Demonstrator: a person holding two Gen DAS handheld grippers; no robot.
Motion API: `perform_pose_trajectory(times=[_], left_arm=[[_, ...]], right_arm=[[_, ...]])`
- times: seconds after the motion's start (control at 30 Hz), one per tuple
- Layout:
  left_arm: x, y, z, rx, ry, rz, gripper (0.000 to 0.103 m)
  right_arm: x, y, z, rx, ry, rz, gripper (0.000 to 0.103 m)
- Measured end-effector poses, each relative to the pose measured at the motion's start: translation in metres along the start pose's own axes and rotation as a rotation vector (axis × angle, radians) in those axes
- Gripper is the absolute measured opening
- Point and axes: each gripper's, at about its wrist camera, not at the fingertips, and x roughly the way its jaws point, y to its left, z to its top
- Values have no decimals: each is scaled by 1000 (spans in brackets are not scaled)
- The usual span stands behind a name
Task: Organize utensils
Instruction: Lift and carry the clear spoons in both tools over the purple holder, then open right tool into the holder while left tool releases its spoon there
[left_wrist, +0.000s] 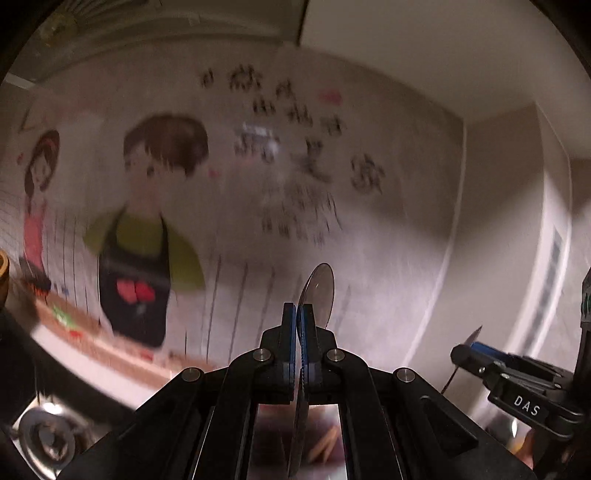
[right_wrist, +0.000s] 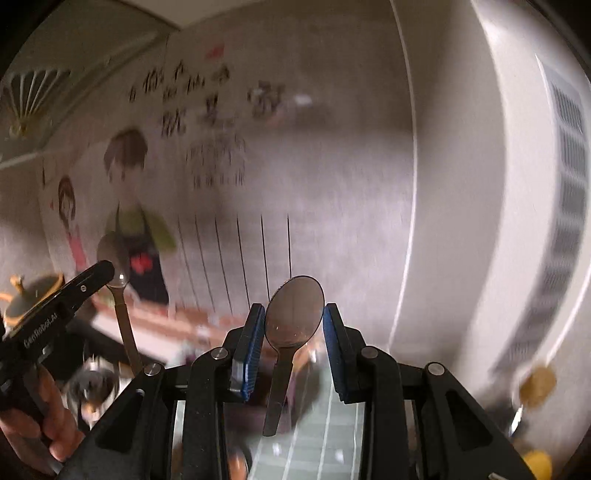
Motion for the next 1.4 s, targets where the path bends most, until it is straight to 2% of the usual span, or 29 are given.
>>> perform_pose_trajectory(times=[0.07, 0.17, 0.4, 0.63, 0.93, 1.13, 1.4], left_arm=[[11, 2, 0, -12, -30, 7, 2], [36, 6, -14, -14, -13, 35, 2], [80, 30, -59, -35, 106, 97, 2], [94, 36, -94, -2, 177, 128, 2], [109, 47, -136, -8, 331, 144, 2], [116, 51, -142, -41, 424, 159, 5], [102, 45, -122, -79, 427, 115, 9]], right_arm=[[15, 4, 9, -3, -6, -8, 29], [47, 13, 8, -33, 14, -30, 29], [98, 15, -30, -43, 113, -48, 30], [131, 9, -63, -31, 218, 8, 30], [151, -3, -102, 9, 350, 51, 30], [157, 2, -116, -10, 417, 63, 30], [138, -2, -114, -5, 394, 78, 31]])
